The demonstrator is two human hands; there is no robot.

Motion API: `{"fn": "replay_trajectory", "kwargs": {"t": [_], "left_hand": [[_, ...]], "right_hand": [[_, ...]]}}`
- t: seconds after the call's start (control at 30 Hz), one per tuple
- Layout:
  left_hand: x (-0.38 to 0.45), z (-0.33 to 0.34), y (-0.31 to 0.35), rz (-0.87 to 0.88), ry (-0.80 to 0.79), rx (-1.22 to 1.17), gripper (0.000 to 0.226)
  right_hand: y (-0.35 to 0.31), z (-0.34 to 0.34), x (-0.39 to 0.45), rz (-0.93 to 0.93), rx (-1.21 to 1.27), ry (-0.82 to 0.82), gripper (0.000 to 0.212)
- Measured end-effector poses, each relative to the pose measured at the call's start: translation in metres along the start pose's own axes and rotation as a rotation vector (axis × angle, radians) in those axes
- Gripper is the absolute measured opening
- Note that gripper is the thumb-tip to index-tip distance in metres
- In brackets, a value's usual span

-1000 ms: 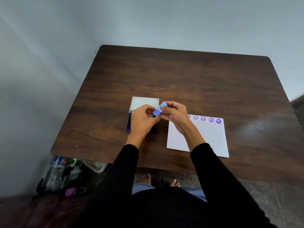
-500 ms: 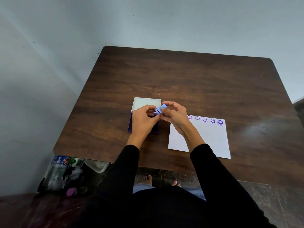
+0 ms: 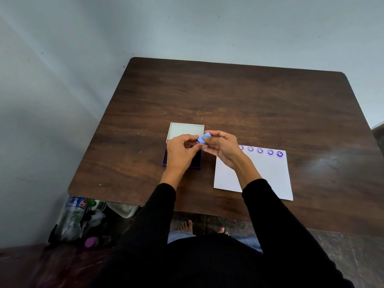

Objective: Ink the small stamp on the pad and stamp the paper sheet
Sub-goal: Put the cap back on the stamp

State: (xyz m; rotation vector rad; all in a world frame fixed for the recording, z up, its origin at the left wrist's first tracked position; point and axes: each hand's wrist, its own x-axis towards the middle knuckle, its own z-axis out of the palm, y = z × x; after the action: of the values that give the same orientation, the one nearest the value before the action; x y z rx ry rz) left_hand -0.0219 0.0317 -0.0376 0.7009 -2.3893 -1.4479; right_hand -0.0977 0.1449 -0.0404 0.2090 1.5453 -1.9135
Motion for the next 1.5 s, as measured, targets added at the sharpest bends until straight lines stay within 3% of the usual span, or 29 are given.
{"fn": "replay_trajectory", "kwargs": {"t": [0.27, 0.43, 0.53, 0.8, 1.0, 1.17, 1.33, 1.5], "left_hand": [[0.004, 0.002, -0.003, 0.005, -0.021, 0.007, 0.034], [0.010, 0.000, -0.007, -0.010, -0.066, 0.030, 0.045], [0.014, -0.005, -0.013, -0.005, -0.015, 0.042, 0.042], [0.021, -0.013, -0.022, -0.083, 0.077, 0.074, 0.035], [0.022, -0.014, -0.027, -0.104, 0.092, 0.073, 0.034], [0.026, -0.019, -0.029, -0.123, 0.119, 0.064, 0.035], [0.030, -0.030, -0.026, -0.162, 0.182, -0.015, 0.042], [0.041, -0.031, -0.024, -0.228, 0.151, -0.039, 0.054]], "right_hand": [[-0.002, -0.001, 0.001, 0.009, -0.057, 0.009, 0.014], [-0.005, -0.004, 0.004, -0.192, -0.465, 0.097, 0.022], [-0.008, -0.012, 0.005, -0.314, -0.763, 0.156, 0.019], [-0.002, -0.013, 0.009, -0.306, -1.105, 0.097, 0.019], [0.001, -0.010, 0.011, -0.271, -1.177, 0.118, 0.023], [-0.013, -0.014, 0.008, -0.266, -1.082, 0.026, 0.036], [-0.024, -0.004, 0.009, -0.328, -0.903, 0.169, 0.026], [-0.016, 0.013, 0.018, -0.275, -0.948, 0.191, 0.030]]}}
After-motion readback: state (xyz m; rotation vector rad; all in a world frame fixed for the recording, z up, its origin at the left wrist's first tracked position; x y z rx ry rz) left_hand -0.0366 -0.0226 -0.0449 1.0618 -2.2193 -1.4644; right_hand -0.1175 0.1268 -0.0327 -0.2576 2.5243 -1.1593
